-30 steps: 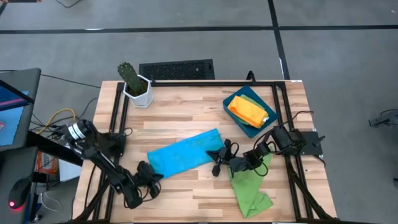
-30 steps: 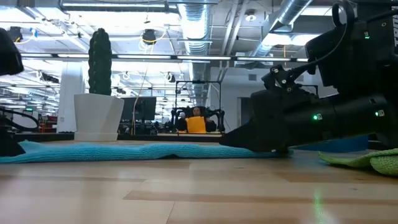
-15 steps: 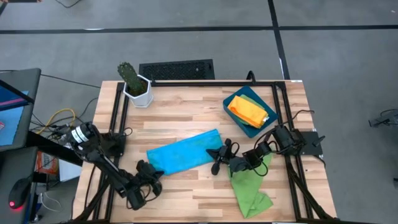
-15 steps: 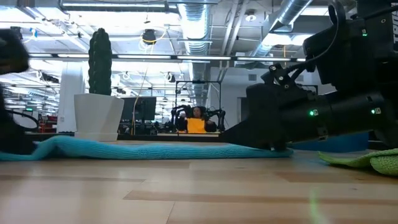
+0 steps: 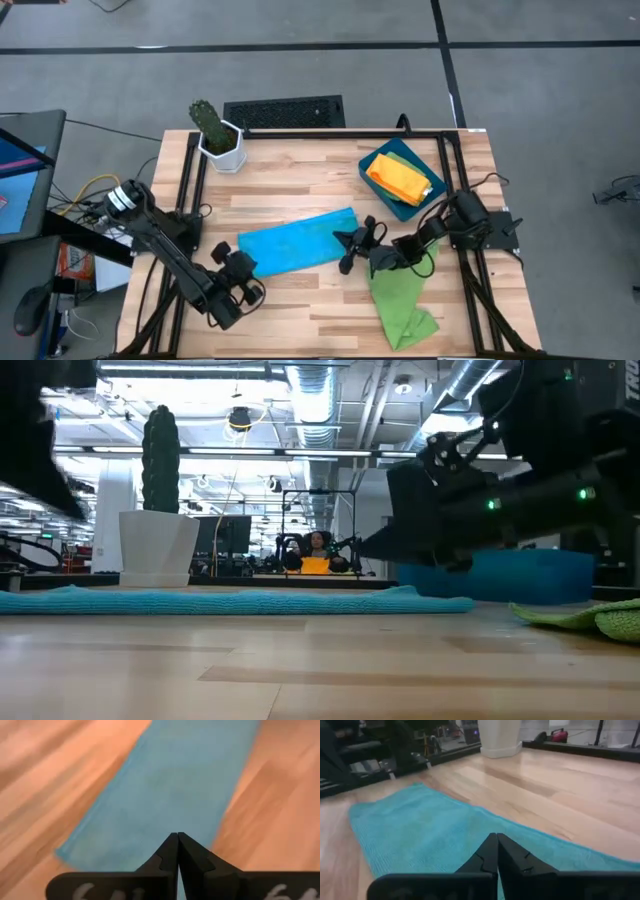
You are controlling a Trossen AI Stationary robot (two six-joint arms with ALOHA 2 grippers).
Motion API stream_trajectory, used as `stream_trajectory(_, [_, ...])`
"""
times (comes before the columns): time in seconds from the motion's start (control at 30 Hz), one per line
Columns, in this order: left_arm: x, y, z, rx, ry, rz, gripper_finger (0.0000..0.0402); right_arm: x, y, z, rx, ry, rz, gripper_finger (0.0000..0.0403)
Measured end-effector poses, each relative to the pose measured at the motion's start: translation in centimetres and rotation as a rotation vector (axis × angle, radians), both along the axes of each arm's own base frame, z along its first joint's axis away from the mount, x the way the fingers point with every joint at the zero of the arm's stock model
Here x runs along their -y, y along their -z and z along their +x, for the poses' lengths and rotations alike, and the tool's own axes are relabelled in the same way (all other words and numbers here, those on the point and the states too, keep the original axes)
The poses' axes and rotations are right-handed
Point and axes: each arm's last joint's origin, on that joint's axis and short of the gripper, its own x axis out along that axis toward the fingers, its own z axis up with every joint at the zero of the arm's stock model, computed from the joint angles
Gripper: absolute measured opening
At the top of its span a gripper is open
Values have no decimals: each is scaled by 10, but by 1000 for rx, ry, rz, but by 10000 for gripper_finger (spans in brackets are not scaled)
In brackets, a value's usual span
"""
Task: Fold microfiber towels
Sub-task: Fold the blue microfiber cloth
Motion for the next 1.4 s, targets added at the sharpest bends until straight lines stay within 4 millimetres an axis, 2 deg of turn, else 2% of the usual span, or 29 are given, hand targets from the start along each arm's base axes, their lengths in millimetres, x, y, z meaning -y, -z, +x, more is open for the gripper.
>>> stream_trajectory(0.1, [1, -10, 2, 107, -23, 9, 0, -2, -12, 2, 26, -24, -8, 23])
stream_trajectory(0.23, [12, 8, 3, 98, -24, -19, 0, -9, -14, -2, 3, -57, -19, 8])
stream_trajectory(0.4, [28, 31, -13, 18, -67, -39, 0, -19, -12, -6, -19, -87, -20, 23])
stream_trajectory(0.53, [34, 34, -32, -35, -121, -57, 0, -19, -10, -7, -36, -87, -17, 20])
stream_trajectory(0.67, [31, 37, -41, -8, -181, -49, 0, -16, -9, -6, -46, -75, -21, 7])
stream_trajectory(0.87, [33, 45, -37, 80, -138, -91, 0, -20, -12, -3, -25, -68, -18, 19])
stream_trajectory(1.07, [27, 54, -42, 68, -148, -98, 0, -21, -12, -3, -27, -74, -21, 7])
stream_trajectory(1.27, [24, 60, -44, 54, -161, -120, 0, -23, -12, -4, -31, -81, -24, 19])
stream_trajectory(1.4, [22, 64, -46, 30, -156, -136, 0, -23, -13, -4, -31, -83, -32, 11])
